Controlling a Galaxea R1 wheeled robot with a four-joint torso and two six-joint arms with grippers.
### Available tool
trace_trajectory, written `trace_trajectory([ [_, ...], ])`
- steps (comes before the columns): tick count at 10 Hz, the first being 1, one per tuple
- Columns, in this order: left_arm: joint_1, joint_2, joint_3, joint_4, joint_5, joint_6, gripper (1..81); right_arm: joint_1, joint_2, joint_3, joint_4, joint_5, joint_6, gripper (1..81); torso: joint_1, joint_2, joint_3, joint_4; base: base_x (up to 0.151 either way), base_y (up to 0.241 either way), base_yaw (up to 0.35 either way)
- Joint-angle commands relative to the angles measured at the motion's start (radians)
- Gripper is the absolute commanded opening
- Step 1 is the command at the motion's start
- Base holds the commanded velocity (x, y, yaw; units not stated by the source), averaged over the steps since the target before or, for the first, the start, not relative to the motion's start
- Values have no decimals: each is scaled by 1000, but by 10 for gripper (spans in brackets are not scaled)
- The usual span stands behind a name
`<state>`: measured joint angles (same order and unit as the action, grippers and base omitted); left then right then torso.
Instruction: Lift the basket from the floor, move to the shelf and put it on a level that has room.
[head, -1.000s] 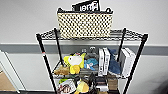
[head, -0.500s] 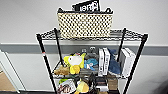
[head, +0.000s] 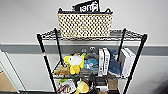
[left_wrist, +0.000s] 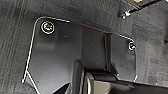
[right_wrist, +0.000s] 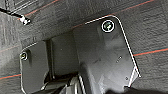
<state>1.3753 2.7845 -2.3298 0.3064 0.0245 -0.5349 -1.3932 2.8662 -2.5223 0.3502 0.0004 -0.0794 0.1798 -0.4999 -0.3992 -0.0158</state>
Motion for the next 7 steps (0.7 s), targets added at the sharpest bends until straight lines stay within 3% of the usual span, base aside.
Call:
trace_trajectory([
  [1,-48,106,-183,11,52,7,811,18,86,-139,-37,-17,-13,811,0,0,0,0,0,0,0],
  [5,-45,276,-459,10,52,41,811,15,118,-170,-39,-16,-11,811,-1,-1,0,0,0,0,0],
  [7,-46,294,-491,11,51,41,811,13,135,-188,-40,-16,-13,811,-1,-1,0,0,0,0,0],
])
